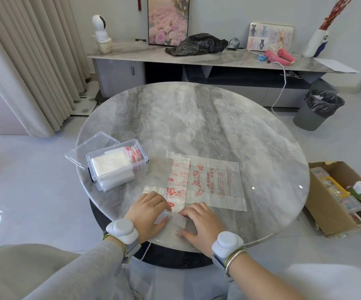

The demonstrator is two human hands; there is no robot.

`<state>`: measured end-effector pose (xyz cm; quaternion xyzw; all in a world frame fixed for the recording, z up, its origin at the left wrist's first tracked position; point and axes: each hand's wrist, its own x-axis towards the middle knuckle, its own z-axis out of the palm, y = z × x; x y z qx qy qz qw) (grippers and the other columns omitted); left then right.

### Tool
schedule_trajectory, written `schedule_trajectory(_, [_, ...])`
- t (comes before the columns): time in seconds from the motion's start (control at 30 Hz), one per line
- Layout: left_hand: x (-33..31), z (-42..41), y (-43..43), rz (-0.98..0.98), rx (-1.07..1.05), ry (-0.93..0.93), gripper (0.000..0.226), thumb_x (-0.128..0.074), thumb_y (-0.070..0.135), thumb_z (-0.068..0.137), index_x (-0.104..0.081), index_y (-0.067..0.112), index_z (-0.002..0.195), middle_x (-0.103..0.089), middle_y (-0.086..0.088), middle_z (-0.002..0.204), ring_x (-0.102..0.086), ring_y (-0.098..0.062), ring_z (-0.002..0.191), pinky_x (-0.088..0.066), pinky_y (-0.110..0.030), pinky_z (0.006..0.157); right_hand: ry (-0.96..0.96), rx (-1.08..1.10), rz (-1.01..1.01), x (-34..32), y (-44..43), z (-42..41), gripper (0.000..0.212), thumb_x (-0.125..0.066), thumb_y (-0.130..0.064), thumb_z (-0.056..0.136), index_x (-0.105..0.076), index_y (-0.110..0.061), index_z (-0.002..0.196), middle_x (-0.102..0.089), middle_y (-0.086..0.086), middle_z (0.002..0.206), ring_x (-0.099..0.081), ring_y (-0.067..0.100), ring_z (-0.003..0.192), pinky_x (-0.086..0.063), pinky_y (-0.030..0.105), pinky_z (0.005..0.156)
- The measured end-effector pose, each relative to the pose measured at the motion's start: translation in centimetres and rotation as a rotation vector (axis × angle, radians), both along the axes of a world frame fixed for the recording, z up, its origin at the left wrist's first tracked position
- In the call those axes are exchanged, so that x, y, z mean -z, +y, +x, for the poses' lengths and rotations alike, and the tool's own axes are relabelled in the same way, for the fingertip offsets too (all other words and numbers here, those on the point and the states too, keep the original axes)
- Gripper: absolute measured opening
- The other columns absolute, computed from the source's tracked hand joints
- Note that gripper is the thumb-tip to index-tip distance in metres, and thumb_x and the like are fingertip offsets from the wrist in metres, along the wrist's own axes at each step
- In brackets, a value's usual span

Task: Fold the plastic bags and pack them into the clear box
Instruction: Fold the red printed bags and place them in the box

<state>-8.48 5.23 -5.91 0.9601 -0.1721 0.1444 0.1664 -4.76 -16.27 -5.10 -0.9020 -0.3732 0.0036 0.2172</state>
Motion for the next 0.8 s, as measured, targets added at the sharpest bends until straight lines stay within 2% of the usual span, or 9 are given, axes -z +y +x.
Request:
schedule_trajectory(0.1, [-0.4, 0.1, 0.1, -0.015, -0.005, 0.05, 0.022, -0.051, 0.031, 0.077, -0.066, 0.028, 0.092, -0.062, 0.013, 0.094, -0.054, -0.011, 0.09, -0.036, -0.018, 0.08, 0.035, 0.072, 0.075, 0.0, 0.5, 0.1, 0.027, -0.064, -0.036, 0.082, -0.063, -0.025, 0.107, -0.057, -0.015, 0.107, -0.043, 0.007, 0.103, -0.039, 0.017, 0.083])
schedule_trajectory(0.23, [-0.7, 0.3, 0.3, -0.047, -0.023, 0.141, 0.025, -0.061, 0.033, 0.071, -0.065, 0.032, 0.096, -0.061, 0.017, 0.093, -0.053, -0.007, 0.089, -0.039, -0.017, 0.08, 0.08, 0.133, 0.089, 0.3, 1.4, 0.4, 0.025, -0.068, -0.038, 0.08, -0.065, -0.028, 0.102, -0.055, -0.017, 0.103, -0.038, 0.004, 0.1, -0.03, 0.008, 0.075])
schedule_trajectory(0.33, [-0.8, 0.6, 0.6, -0.086, -0.04, 0.173, 0.026, -0.055, 0.038, 0.076, -0.065, 0.033, 0.1, -0.062, 0.019, 0.093, -0.055, -0.007, 0.09, -0.043, -0.02, 0.08, 0.085, 0.18, 0.086, 0.7, 2.0, 0.6, 0.022, -0.068, -0.039, 0.079, -0.067, -0.032, 0.1, -0.055, -0.018, 0.101, -0.037, 0.004, 0.101, -0.031, 0.008, 0.07])
schedule_trajectory(0.43, [-1.0, 0.7, 0.8, -0.112, -0.054, 0.18, 0.031, -0.052, 0.043, 0.079, -0.064, 0.033, 0.106, -0.063, 0.021, 0.094, -0.055, -0.006, 0.093, -0.039, -0.02, 0.083, 0.139, 0.214, 0.099, 0.7, 2.3, 0.8, 0.016, -0.066, -0.04, 0.083, -0.068, -0.034, 0.098, -0.053, -0.022, 0.097, -0.037, 0.003, 0.101, -0.035, 0.011, 0.074])
schedule_trajectory(0.5, [-1.4, 0.7, 0.5, -0.166, -0.104, 0.201, 0.042, -0.047, 0.051, 0.078, -0.061, 0.033, 0.114, -0.062, 0.021, 0.096, -0.054, -0.005, 0.097, -0.04, -0.021, 0.087, 0.202, 0.225, 0.129, 0.6, 2.4, 1.1, 0.011, -0.066, -0.038, 0.085, -0.07, -0.033, 0.094, -0.053, -0.021, 0.092, -0.036, 0.004, 0.097, -0.034, 0.011, 0.078])
schedule_trajectory(0.6, [-1.9, 0.6, -0.1, -0.281, -0.198, 0.271, 0.06, -0.039, 0.058, 0.071, -0.052, 0.034, 0.125, -0.058, 0.024, 0.095, -0.05, 0.0, 0.098, -0.04, -0.022, 0.088, 0.258, 0.227, 0.136, 0.3, 2.5, 1.6, 0.008, -0.065, -0.035, 0.087, -0.071, -0.029, 0.089, -0.052, -0.02, 0.084, -0.037, 0.008, 0.094, -0.032, 0.013, 0.08])
schedule_trajectory(0.67, [-1.8, 0.7, -0.2, -0.344, -0.23, 0.307, 0.06, -0.043, 0.054, 0.073, -0.044, 0.036, 0.13, -0.061, 0.025, 0.099, -0.053, -0.002, 0.101, -0.044, -0.025, 0.086, 0.301, 0.237, 0.137, 0.2, 2.5, 1.9, 0.008, -0.065, -0.034, 0.087, -0.071, -0.029, 0.087, -0.052, -0.019, 0.081, -0.037, 0.007, 0.092, -0.033, 0.011, 0.077])
schedule_trajectory(0.73, [-1.8, 0.7, 0.0, -0.377, -0.252, 0.329, 0.062, -0.045, 0.05, 0.073, -0.038, 0.038, 0.134, -0.063, 0.021, 0.109, -0.055, -0.008, 0.108, -0.047, -0.03, 0.087, 0.335, 0.249, 0.129, 0.0, 2.6, 2.1, 0.008, -0.065, -0.032, 0.087, -0.072, -0.028, 0.088, -0.054, -0.017, 0.082, -0.037, 0.007, 0.091, -0.033, 0.01, 0.074])
schedule_trajectory(0.8, [-1.8, 0.8, 0.4, -0.384, -0.289, 0.349, 0.066, -0.044, 0.049, 0.07, -0.035, 0.042, 0.134, -0.062, 0.01, 0.115, -0.056, -0.013, 0.108, -0.049, -0.035, 0.087, 0.362, 0.265, 0.115, -0.1, 2.7, 2.4, 0.008, -0.065, -0.031, 0.087, -0.072, -0.027, 0.088, -0.056, -0.014, 0.083, -0.038, 0.008, 0.091, -0.033, 0.014, 0.074])
